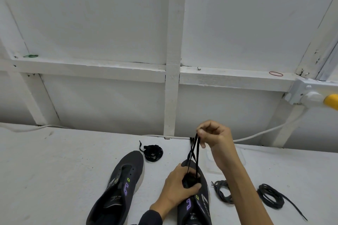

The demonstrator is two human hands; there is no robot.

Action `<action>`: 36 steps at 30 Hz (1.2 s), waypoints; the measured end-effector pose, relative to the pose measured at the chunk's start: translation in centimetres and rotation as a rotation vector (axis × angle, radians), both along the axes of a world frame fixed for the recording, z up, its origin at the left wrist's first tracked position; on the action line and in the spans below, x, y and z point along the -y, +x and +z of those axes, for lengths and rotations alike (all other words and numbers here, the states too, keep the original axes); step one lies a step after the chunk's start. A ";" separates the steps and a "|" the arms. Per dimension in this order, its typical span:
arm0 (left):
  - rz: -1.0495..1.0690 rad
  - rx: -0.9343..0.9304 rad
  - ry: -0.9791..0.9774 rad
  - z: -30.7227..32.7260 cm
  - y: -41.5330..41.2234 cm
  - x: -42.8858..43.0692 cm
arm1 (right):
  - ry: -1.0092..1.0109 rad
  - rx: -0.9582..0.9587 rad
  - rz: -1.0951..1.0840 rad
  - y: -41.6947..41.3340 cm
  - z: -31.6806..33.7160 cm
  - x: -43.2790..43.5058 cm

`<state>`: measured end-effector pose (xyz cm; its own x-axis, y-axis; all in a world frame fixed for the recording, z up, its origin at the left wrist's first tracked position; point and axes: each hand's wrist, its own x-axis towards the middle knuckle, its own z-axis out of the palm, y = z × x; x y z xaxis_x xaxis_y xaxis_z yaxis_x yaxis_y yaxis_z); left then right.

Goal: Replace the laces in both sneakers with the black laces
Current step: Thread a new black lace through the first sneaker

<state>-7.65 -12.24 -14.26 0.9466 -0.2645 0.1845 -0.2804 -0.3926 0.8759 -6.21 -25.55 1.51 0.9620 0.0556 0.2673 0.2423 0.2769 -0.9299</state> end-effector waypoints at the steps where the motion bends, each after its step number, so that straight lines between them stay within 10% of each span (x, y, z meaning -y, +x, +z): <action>1: 0.000 -0.004 -0.002 0.0 0.0 0.0 | 0.077 0.005 0.002 0.2 0.6 0.0; 5: -0.006 -0.034 -0.009 0.4 0.0 0.1 | 0.251 0.031 -0.010 0.9 2.6 -0.3; 16: -0.044 -0.131 -0.313 2.7 -1.1 1.5 | -0.079 -0.033 -0.007 2.6 1.5 -0.2; 21: -0.029 -0.200 -0.382 3.7 -0.2 1.4 | -0.728 -0.214 -0.171 3.4 -2.1 2.3; 25: -0.092 -0.262 -0.355 4.1 0.6 1.3 | -1.068 -0.392 0.142 1.4 -3.6 3.2; 36: -0.117 -0.220 -0.274 3.9 1.3 1.2 | -0.639 -0.155 0.061 0.1 -5.4 2.4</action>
